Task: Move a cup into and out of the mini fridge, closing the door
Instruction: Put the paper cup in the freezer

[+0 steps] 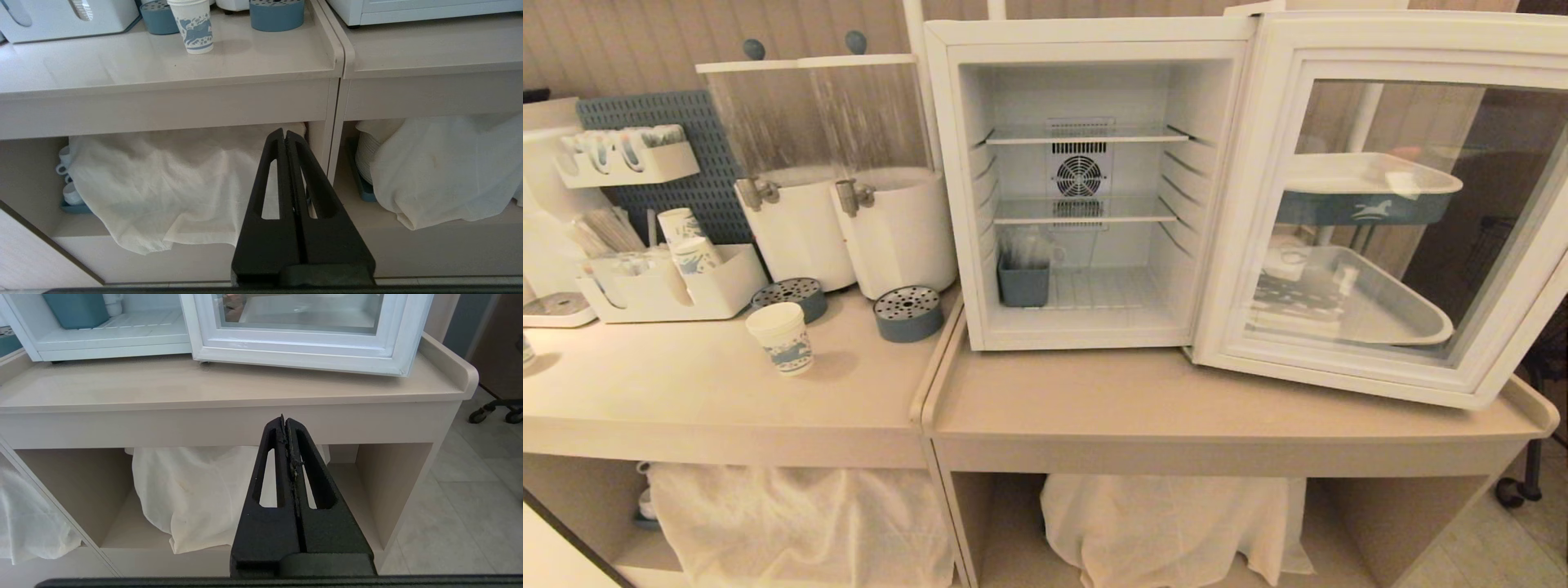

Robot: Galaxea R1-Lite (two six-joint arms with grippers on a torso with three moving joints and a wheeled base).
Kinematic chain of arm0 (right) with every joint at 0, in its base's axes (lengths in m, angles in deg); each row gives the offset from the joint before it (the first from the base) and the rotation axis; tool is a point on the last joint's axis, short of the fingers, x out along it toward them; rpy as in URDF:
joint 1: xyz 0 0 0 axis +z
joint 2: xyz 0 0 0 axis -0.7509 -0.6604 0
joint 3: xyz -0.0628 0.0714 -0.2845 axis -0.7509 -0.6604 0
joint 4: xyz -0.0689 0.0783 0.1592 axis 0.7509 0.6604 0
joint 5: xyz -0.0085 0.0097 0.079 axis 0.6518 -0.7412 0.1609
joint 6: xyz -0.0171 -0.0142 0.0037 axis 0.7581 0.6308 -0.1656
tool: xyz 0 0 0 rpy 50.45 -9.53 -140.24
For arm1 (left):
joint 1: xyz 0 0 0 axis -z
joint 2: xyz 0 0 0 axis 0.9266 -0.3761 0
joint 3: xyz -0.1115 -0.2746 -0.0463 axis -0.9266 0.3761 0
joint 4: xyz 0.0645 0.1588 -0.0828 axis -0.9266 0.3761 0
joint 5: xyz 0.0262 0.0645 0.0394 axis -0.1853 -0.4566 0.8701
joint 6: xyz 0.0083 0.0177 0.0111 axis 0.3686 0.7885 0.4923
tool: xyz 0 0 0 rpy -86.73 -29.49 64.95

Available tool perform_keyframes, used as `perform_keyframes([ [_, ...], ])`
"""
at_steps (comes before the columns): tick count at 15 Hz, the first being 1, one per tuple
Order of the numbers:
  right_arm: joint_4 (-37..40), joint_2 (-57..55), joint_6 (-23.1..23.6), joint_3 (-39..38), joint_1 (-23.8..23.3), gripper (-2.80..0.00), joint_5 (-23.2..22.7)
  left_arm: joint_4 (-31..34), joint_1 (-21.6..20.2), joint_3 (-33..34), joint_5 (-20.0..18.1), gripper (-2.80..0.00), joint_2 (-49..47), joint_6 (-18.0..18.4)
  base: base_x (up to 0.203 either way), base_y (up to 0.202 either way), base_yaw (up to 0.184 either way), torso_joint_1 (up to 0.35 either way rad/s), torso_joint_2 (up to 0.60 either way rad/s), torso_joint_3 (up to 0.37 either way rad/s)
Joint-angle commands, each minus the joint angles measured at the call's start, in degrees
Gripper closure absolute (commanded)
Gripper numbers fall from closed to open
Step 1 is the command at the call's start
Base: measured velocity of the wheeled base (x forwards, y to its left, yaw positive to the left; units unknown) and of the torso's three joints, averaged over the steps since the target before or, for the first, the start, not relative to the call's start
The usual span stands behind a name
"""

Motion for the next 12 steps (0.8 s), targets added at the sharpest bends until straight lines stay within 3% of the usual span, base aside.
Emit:
perform_keyframes([
  [1, 0.0, -0.1, 0.0, 0.0, 0.0, 0.00, 0.0, 0.3, 0.0, 0.0, 0.0, 0.00, 0.2, 0.0, 0.000, 0.000, 0.000, 0.000, 0.00, 0.000],
  [3, 0.0, -0.1, 0.0, 0.0, 0.1, 0.00, 0.0, 0.4, 0.0, 0.0, 0.0, 0.00, 0.2, 0.1, -0.001, 0.103, 0.006, 0.002, 0.00, 0.002],
  [12, 0.0, -0.1, 0.0, 0.0, 0.0, 0.00, 0.0, 0.4, -0.1, 0.0, 0.0, 0.00, 0.2, 0.1, 0.000, 0.192, -0.002, 0.002, 0.00, 0.001],
])
